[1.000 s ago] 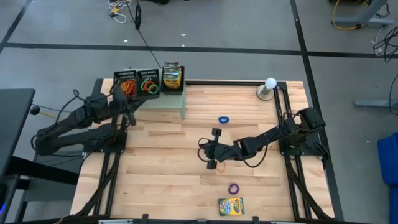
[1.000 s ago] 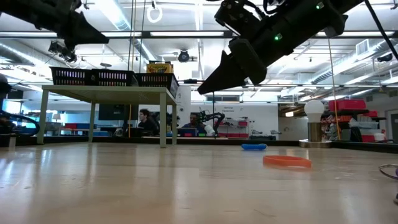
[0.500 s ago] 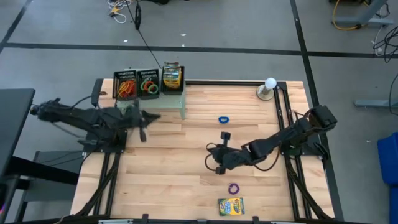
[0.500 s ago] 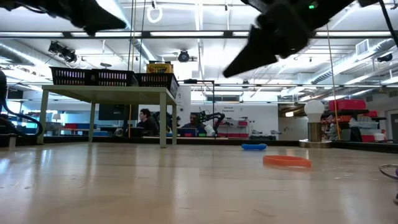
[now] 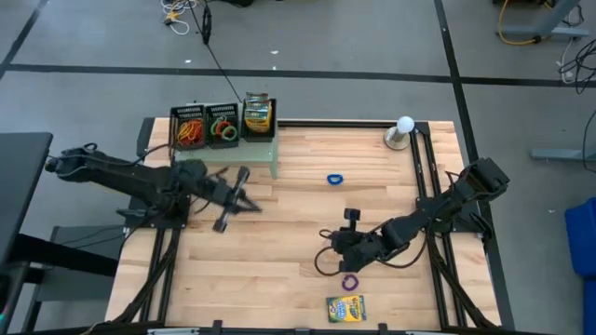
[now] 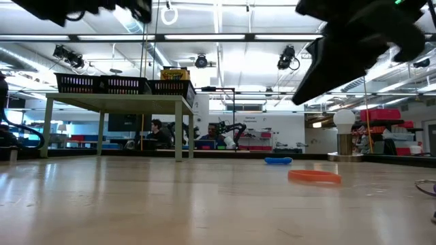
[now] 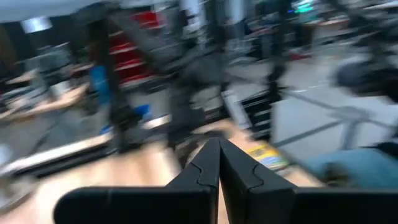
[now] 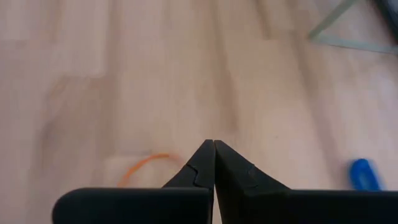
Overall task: Pick & Place Office Desk Supplies
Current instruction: Put the crayon box into the right black bin on the shelf
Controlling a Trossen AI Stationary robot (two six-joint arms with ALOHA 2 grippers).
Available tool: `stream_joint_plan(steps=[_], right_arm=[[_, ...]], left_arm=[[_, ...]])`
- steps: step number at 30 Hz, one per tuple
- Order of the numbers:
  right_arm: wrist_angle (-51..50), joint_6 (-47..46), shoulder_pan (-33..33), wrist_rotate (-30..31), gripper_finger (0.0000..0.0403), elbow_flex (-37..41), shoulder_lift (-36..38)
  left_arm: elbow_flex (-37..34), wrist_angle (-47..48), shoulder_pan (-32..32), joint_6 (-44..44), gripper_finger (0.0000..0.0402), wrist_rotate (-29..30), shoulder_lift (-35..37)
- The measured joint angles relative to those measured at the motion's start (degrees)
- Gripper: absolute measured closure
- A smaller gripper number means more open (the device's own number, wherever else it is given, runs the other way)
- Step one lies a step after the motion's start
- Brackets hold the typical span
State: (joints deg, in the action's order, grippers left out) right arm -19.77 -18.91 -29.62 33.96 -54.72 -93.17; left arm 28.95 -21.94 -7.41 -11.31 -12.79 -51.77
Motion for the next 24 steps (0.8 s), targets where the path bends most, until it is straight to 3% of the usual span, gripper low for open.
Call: stream_joint_plan(steps=[6,9,12,19,24], right_arm=[[-8.79,-10.43,-2.58,-4.23,0.0396,0.00,2.98],[-16.41,-20.80,-4.13,-5.31,0.0390,-0.52,3.94],[-18.64,-29.09,-6.22,-10.41,0.0360,-1.69,3.57],[-15.23,-59.01,-13.83,-22.49,0.0271,-2.25,1.20],[-7.83,-78.87,-21.49,-22.51,0.0250,-2.30,-1.24]], left_arm=[[-0.01,0.46,11.16,-0.16,0.0394,0.15,-1.17],[-0.02,-0.13,12.15,-1.40,0.0394,-0.65,-0.14],[-0.87,-2.12,10.67,-1.91,0.0394,0.41,-0.28],[-15.80,-30.17,8.86,0.34,0.0394,6.20,-2.13],[-23.23,-38.66,8.75,2.93,0.0394,7.02,-2.16]])
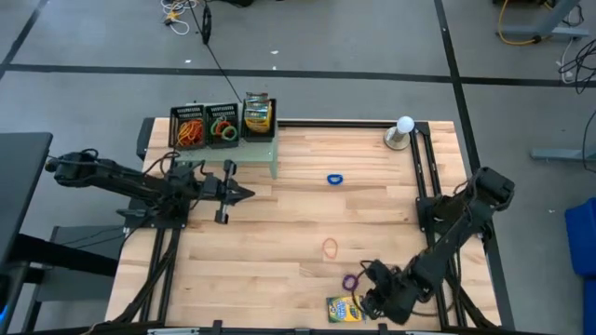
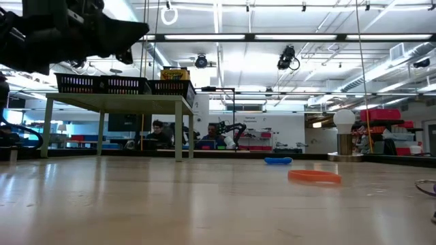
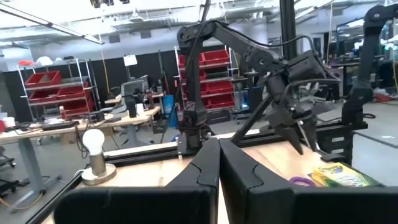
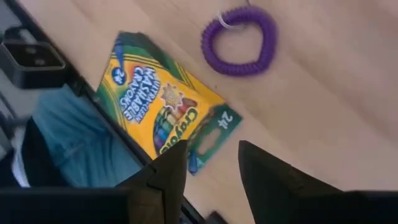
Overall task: Pick & Place Office Desk Supplies
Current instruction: Put the crayon box into the right black bin on the shelf
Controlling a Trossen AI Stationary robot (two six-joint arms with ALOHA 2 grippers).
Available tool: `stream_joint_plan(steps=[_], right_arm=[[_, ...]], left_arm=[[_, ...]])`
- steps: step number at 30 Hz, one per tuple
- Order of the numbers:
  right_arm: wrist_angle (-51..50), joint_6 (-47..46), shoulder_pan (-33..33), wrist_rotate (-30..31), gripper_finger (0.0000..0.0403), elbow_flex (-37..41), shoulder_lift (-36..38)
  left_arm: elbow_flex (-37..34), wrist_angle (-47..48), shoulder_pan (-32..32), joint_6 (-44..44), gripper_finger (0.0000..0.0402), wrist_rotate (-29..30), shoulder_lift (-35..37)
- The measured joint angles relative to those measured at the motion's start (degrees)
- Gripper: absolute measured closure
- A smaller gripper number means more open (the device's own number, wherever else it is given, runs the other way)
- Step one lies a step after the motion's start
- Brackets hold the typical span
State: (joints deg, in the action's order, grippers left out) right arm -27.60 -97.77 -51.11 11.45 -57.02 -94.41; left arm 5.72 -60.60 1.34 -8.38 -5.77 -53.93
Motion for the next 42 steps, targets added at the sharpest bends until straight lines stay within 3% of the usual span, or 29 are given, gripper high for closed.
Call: stream_joint_plan(steps=[4,11,15,25,28,32,38,42], right_arm=[[3.62,-6.80,-2.69,3.58,0.0252,-0.03,-3.44],[11.80,-5.29,-1.16,4.57,0.0254,-0.03,-8.40],[9.98,-3.88,-0.35,4.17,0.0262,-1.70,-9.69],[6.48,0.43,-0.07,2.88,0.0367,-3.41,-11.20],[0.52,3.43,0.07,2.52,0.0388,-6.98,-10.82],[-16.04,8.68,0.72,3.95,0.0393,-17.37,-10.51],[-37.92,18.17,3.75,13.93,0.0394,-33.50,-10.49],[-45.03,28.65,8.71,21.11,0.0395,-37.54,-10.49]], left_arm=[[-1.34,-1.01,0.00,0.24,0.0394,1.69,-0.02],[-1.33,-1.20,0.00,0.64,0.0394,1.91,0.00],[-1.33,-0.56,0.02,1.79,0.0394,1.92,-0.02],[-1.33,0.49,0.02,3.16,0.0394,4.33,-0.02],[-1.33,0.51,0.02,3.24,0.0394,4.31,-0.02],[-1.33,0.48,0.02,3.28,0.0394,4.31,-0.02],[-1.33,0.46,0.01,3.03,0.0394,4.29,-0.02],[-1.33,0.46,0.02,2.99,0.0394,4.31,-0.02]])
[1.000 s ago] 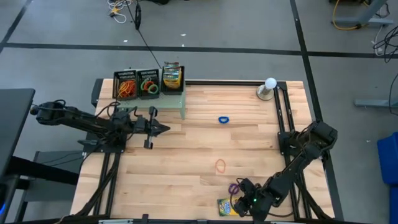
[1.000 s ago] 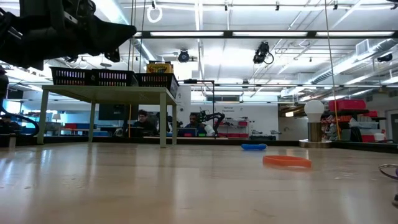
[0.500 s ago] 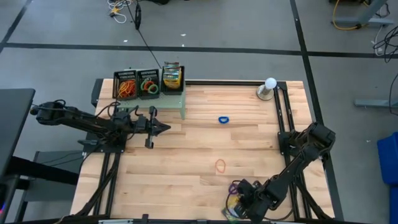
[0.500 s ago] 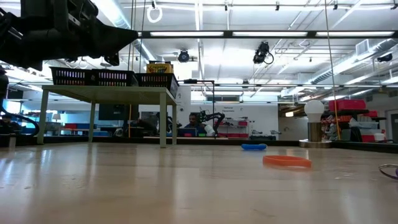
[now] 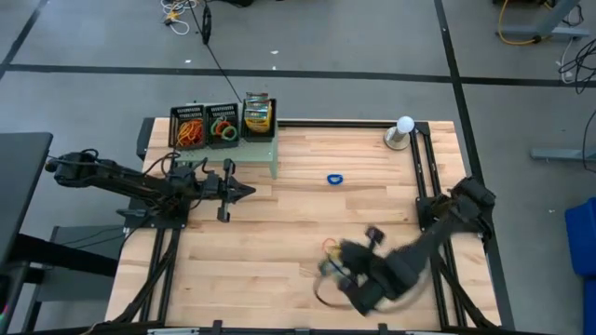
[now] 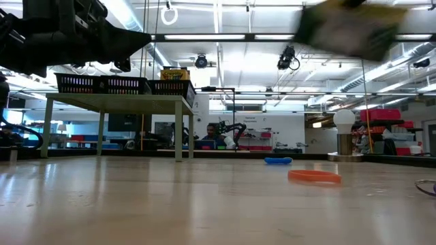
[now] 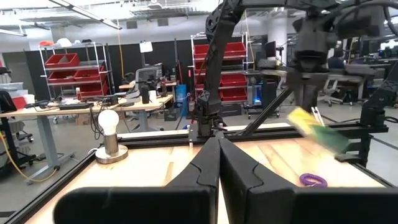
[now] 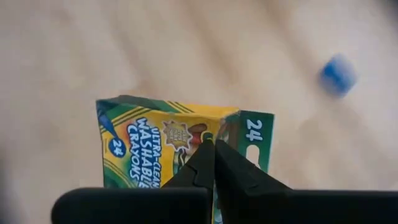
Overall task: Pick & Place Office Desk Supplies
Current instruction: Put the crayon box into the right black bin on the shelf
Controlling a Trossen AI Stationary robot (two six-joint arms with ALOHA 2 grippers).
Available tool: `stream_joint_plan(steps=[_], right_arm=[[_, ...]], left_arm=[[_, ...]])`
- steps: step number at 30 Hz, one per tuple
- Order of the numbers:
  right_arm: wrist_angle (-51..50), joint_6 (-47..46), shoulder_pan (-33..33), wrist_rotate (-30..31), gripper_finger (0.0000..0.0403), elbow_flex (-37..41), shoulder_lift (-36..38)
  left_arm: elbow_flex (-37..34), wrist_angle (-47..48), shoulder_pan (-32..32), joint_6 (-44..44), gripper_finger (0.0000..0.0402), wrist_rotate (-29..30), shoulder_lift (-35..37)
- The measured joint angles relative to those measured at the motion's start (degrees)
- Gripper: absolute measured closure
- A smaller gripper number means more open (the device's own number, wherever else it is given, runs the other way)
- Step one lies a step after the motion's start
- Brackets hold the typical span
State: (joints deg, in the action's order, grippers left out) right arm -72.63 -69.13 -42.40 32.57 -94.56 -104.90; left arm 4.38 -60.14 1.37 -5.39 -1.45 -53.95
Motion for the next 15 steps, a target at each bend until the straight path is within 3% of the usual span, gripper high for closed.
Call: stream_joint_plan(steps=[6,11,15], right_arm=[[2.91,27.83,10.91,13.34,0.0395,0.50,-4.31],[12.91,49.24,18.25,27.27,0.0396,0.56,-11.01],[26.78,67.48,22.86,30.18,0.0396,0.56,-16.25]], left_arm=[[0.02,-0.02,0.13,-0.16,0.0394,1.21,0.00],[0.02,0.23,0.15,-0.19,0.0394,2.11,0.00],[0.02,0.33,0.13,-0.20,0.0394,2.10,0.00]])
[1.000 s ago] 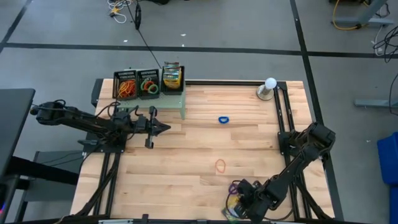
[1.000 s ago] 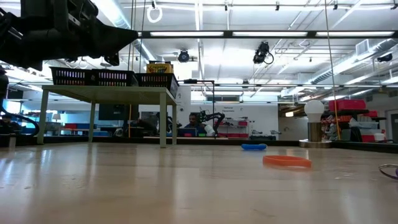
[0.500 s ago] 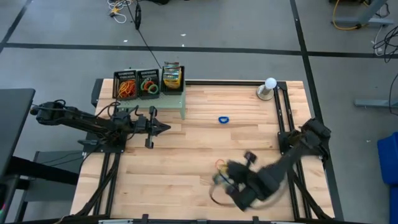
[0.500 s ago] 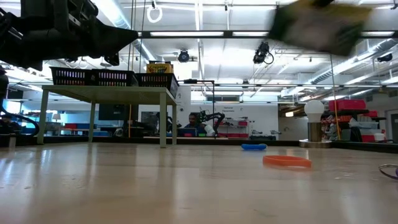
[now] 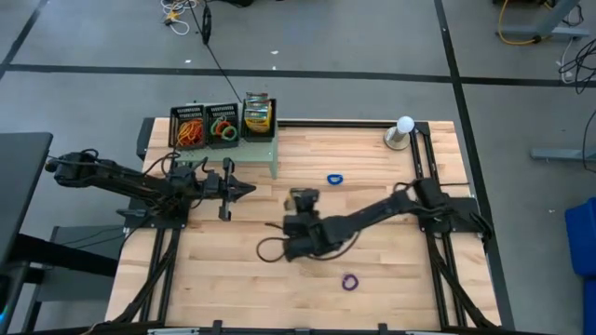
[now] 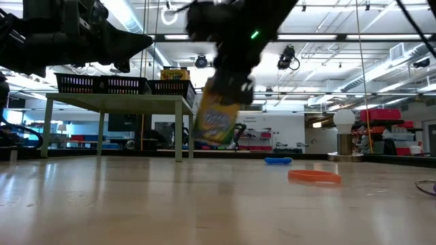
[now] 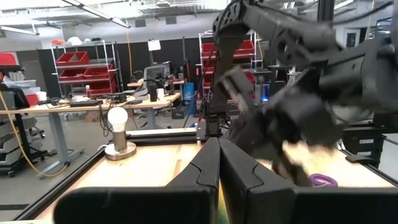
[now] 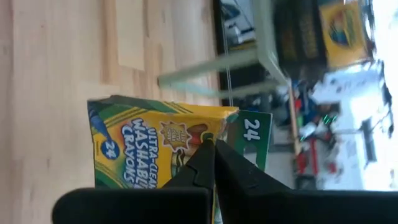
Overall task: Pick & Place Office Desk Supplies
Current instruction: Put the crayon box into the right black bin on the shelf
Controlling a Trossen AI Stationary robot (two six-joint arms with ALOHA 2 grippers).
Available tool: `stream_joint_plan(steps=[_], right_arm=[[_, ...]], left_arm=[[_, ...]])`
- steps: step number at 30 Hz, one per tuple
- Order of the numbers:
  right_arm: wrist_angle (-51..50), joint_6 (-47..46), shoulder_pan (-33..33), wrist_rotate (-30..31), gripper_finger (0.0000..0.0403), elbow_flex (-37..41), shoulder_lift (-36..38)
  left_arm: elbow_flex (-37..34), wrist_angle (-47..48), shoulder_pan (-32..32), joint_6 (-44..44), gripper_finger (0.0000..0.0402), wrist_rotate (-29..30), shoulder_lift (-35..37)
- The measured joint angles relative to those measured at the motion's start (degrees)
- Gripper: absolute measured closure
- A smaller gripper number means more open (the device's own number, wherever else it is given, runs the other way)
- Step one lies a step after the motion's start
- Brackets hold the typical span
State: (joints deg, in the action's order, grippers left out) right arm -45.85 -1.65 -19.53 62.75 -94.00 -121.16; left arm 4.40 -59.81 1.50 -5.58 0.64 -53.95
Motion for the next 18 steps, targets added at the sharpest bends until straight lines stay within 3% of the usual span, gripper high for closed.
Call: stream_joint_plan(steps=[7,18], right_arm=[[18.94,22.35,3.01,0.15,0.0396,0.00,-5.75],[22.30,26.07,3.04,-3.05,0.0392,0.00,-7.84]], left_arm=[[0.00,0.16,0.00,0.02,0.0394,0.00,0.00],[0.00,0.20,0.00,0.04,0.0394,0.00,0.00]])
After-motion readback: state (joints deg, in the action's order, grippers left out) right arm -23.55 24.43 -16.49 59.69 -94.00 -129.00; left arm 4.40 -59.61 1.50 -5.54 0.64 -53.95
